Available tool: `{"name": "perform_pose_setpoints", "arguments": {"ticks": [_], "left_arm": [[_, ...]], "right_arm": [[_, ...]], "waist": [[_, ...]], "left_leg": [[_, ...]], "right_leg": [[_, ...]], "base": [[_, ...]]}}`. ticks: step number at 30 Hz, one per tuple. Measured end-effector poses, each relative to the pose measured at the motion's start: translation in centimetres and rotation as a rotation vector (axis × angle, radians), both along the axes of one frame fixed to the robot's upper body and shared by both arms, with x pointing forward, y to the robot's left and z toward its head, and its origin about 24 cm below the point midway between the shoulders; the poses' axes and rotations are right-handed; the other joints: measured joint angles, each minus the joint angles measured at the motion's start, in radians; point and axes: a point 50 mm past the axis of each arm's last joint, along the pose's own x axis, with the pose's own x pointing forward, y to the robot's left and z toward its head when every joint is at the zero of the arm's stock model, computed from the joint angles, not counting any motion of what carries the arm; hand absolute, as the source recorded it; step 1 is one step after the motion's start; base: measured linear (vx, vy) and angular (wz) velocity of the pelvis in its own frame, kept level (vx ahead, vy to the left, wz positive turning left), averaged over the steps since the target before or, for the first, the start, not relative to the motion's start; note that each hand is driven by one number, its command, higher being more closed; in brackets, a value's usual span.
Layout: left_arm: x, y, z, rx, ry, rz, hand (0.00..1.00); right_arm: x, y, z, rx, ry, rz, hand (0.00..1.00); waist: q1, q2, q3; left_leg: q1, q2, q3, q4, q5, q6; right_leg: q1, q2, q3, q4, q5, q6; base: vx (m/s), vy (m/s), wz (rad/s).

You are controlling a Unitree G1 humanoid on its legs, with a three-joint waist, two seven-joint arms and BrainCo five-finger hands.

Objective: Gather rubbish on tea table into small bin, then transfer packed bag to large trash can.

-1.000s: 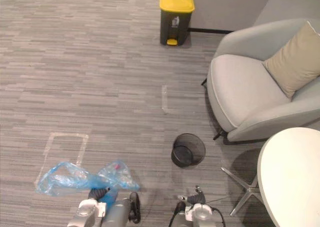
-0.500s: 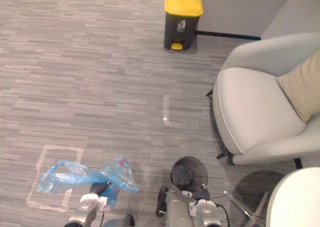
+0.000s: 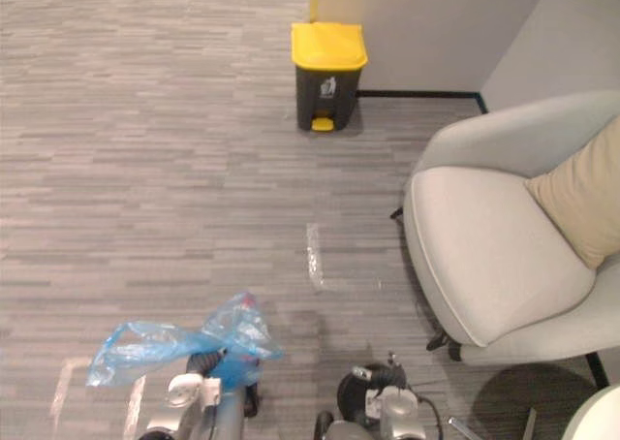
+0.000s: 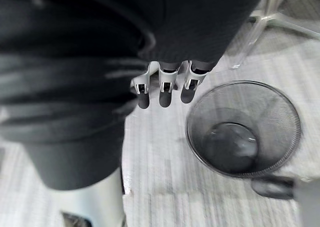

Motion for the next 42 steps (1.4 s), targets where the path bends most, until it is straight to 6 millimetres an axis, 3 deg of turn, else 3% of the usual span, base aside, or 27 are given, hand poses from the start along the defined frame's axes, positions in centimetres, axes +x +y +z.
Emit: {"name": "perform_pose_setpoints", "arguments": {"ticks": [3,4,6,9,10,11,12,13,14,15,17,18,19,21,23,25,26,27,28,30,33,36,37,39,40,41,42], "left_arm": [[-0.3,0.1,-0.1,0.021,0.013,-0.033,1.00],[-0.3,0.4,-0.1,0.034,0.015,-0.047,1.00],[-0.4,0.8,-0.1,0.054,0.020,-0.052,1.00],[0.2,1.4,0.2,0.066,0.005,-0.039,1.00],[0.3,1.6,0.3,0.065,-0.001,-0.025,1.00],[-0.1,1.5,0.0,0.062,0.018,-0.028,1.00],[0.0,1.2,0.0,0.059,0.015,-0.034,1.00],[0.4,0.6,0.1,0.049,0.004,-0.041,1.00],[0.2,0.8,0.1,0.050,0.008,-0.034,1.00],[-0.1,0.9,-0.1,0.042,0.014,-0.017,1.00],[-0.6,0.3,-0.3,0.008,0.017,0.015,1.00],[-1.0,-0.1,-0.5,-0.007,0.023,0.019,1.00],[-1.0,-0.3,-0.5,-0.012,0.023,0.020,1.00],[-1.0,-0.7,-0.3,-0.026,0.011,0.020,1.00],[-0.7,-0.8,-0.1,-0.028,-0.003,0.019,1.00],[-0.7,-1.1,-0.2,-0.033,0.000,0.013,1.00],[-1.1,-1.1,-0.5,-0.031,0.018,0.009,1.00],[-1.2,-1.0,-0.6,-0.028,0.024,0.011,1.00],[-1.4,-0.4,-0.7,-0.013,0.035,0.010,1.00],[-0.9,-0.6,-0.5,-0.011,0.024,-0.006,1.00],[-1.0,-0.7,-0.6,0.001,0.040,-0.035,1.00],[-0.9,0.0,-0.5,0.026,0.038,-0.038,1.00],[-0.8,0.4,-0.4,0.036,0.035,-0.032,1.00],[-0.4,0.5,-0.2,0.039,0.025,-0.027,1.00],[-0.2,0.6,-0.1,0.044,0.019,-0.030,1.00],[-0.1,1.2,0.0,0.058,0.017,-0.032,1.00],[-0.5,1.3,-0.2,0.062,0.034,-0.030,1.00]], "right_arm": [[0.1,0.3,0.0,0.005,-0.001,0.013,0.00],[0.2,0.5,0.0,0.007,0.000,0.021,0.00],[-0.1,0.6,-0.2,0.010,0.010,0.026,0.00],[0.6,0.7,0.1,0.005,-0.007,0.037,0.00],[0.8,0.6,0.2,0.003,-0.011,0.039,0.00],[1.1,-0.5,0.3,-0.026,-0.007,0.031,0.00],[0.8,-1.2,0.3,-0.041,-0.001,0.024,0.00],[0.1,-1.5,0.2,-0.045,0.011,0.017,0.00],[0.0,-1.4,0.1,-0.044,0.014,0.018,0.00],[-0.2,-1.0,0.0,-0.034,0.014,0.021,0.00],[0.0,-0.6,0.1,-0.029,0.010,0.031,0.00],[-0.7,-0.3,-0.2,-0.017,0.024,0.019,0.00],[-0.9,-0.2,-0.3,-0.014,0.029,0.016,0.00],[-0.8,0.1,-0.3,-0.002,0.026,0.009,0.00],[0.2,0.1,0.2,-0.003,-0.005,0.008,0.00],[0.2,-0.7,0.3,-0.015,-0.011,-0.016,0.00],[-0.2,-1.1,0.1,-0.024,0.012,-0.017,0.00],[-0.3,-1.1,0.0,-0.022,0.019,-0.017,0.00],[-0.4,-0.5,-0.2,-0.008,0.026,-0.016,0.00],[-0.7,-0.6,-0.3,-0.007,0.036,-0.016,0.00],[-0.6,-0.2,-0.3,-0.006,0.037,0.001,0.00],[-0.5,0.4,-0.4,-0.006,0.040,0.038,0.00],[-0.3,0.5,-0.3,-0.004,0.033,0.042,0.00],[-0.1,0.5,-0.2,-0.005,0.023,0.044,0.00],[0.1,0.6,-0.2,-0.005,0.020,0.045,0.00],[-0.1,0.6,-0.2,-0.003,0.027,0.045,0.00],[-0.2,0.3,-0.3,-0.009,0.034,0.039,0.00]], "waist": [[-0.004,0.011,0.005],[-0.013,0.009,0.008],[-0.020,0.008,0.013],[-0.041,0.013,0.017],[-0.044,0.008,0.017],[-0.051,0.031,0.008],[-0.067,0.030,0.009],[-0.073,0.029,0.015],[-0.067,0.040,0.002],[-0.061,0.033,0.006],[-0.048,0.061,0.021],[-0.031,0.056,0.024],[-0.026,0.052,0.023],[-0.010,0.031,0.024],[-0.008,0.027,0.026],[0.004,0.038,0.020],[0.017,0.056,0.010],[0.024,0.053,0.009],[0.021,0.021,-0.003],[0.021,0.010,-0.008],[0.007,0.013,-0.003],[-0.005,0.020,0.001],[-0.015,0.022,0.004],[-0.023,0.026,0.006],[-0.027,0.023,0.007],[-0.029,0.003,0.015],[-0.039,0.002,0.015]], "left_leg": [[0.087,-0.011,0.034,0.002,-0.077,0.019],[0.120,-0.018,0.034,-0.001,-0.100,0.022],[0.189,-0.023,0.035,-0.034,-0.133,0.031],[0.290,-0.016,0.033,-0.122,-0.149,0.018],[0.332,-0.015,0.036,-0.159,-0.157,0.001],[0.433,-0.002,-0.027,-0.246,-0.106,-0.076],[0.456,-0.003,-0.046,-0.229,-0.080,-0.082],[0.466,0.007,-0.046,-0.159,-0.079,-0.088],[0.454,0.028,-0.043,-0.109,-0.093,-0.105],[0.408,0.042,-0.035,0.054,-0.104,-0.121],[0.259,0.147,-0.029,0.448,0.028,-0.106],[0.183,0.184,-0.005,0.571,-0.064,-0.077],[0.163,0.186,0.002,0.580,-0.087,-0.076],[0.060,0.164,0.053,0.444,-0.143,-0.052],[-0.010,0.112,0.054,0.248,-0.136,-0.057],[-0.022,0.037,0.019,-0.082,-0.011,-0.065],[-0.022,0.021,-0.025,-0.140,0.136,-0.037],[-0.018,0.018,-0.035,-0.127,0.160,-0.004],[-0.016,-0.017,-0.011,-0.094,0.110,0.017],[-0.008,-0.040,0.019,-0.056,0.049,0.036],[0.117,-0.074,0.048,-0.073,-0.035,0.066],[0.258,-0.074,0.046,-0.143,-0.061,0.066],[0.322,-0.070,0.045,-0.189,-0.063,0.065],[0.362,-0.058,0.038,-0.221,-0.076,0.049],[0.375,-0.054,0.033,-0.234,-0.086,0.038],[0.410,-0.067,0.021,-0.256,-0.104,0.007],[0.426,-0.064,0.005,-0.256,-0.118,-0.009]], "right_leg": [[-0.166,-0.056,0.035,0.420,0.027,0.060],[-0.227,-0.068,0.038,0.558,0.010,0.046],[-0.298,-0.055,0.028,0.617,-0.026,0.015],[-0.397,0.000,-0.046,0.414,-0.033,-0.030],[-0.420,0.021,-0.075,0.248,0.030,-0.037],[-0.409,0.044,-0.094,0.241,0.129,-0.156],[-0.423,0.018,-0.112,0.353,0.107,-0.166],[-0.470,0.025,-0.134,0.444,0.060,-0.142],[-0.439,0.053,-0.128,0.304,0.080,-0.136],[-0.370,0.070,-0.147,0.187,0.122,-0.185],[-0.240,0.136,-0.124,0.088,0.091,-0.188],[-0.161,0.147,-0.118,0.046,0.078,-0.194],[-0.144,0.146,-0.116,0.036,0.079,-0.191],[-0.050,0.132,-0.095,-0.032,0.080,-0.189],[0.000,0.117,-0.082,-0.087,0.081,-0.171],[0.061,0.103,-0.046,-0.145,0.058,-0.113],[0.090,0.107,-0.016,-0.154,0.030,-0.072],[0.102,0.100,-0.005,-0.154,0.022,-0.059],[0.113,0.054,0.004,-0.140,0.005,-0.033],[0.053,0.011,0.019,0.006,-0.019,0.006],[-0.151,-0.059,0.059,0.542,-0.002,0.076],[-0.250,-0.052,0.028,0.678,-0.038,0.008],[-0.292,-0.039,-0.014,0.620,-0.055,-0.024],[-0.351,-0.012,-0.044,0.488,-0.054,-0.030],[-0.378,0.002,-0.053,0.367,-0.021,-0.030],[-0.371,0.020,-0.041,0.099,0.134,-0.040],[-0.357,0.026,-0.031,0.092,0.217,-0.081]], "base": [[0.34,0.193,-0.32],[0.22,0.067,0.07],[0.31,0.011,0.01],[0.36,-0.067,0.03],[1.09,-0.245,0.10],[1.12,-0.260,0.24],[1.17,-0.316,0.35],[0.40,-0.154,0.26],[0.45,-0.217,0.11],[0.34,-0.144,-0.15],[0.55,-0.120,-0.29],[0.47,-0.026,-0.25],[0.44,-0.003,-0.26],[0.45,0.009,-0.24],[0.44,0.075,-0.22],[0.49,0.185,-0.51],[0.48,0.241,-0.61],[0.53,0.250,-0.41],[0.54,0.218,-0.14],[0.52,0.216,-0.15],[0.48,0.201,-0.21],[0.42,0.073,-0.06],[0.26,-0.015,0.03],[0.28,-0.050,0.08],[0.40,-0.119,0.19],[0.42,-0.166,0.29],[0.44,-0.174,0.24]]}}
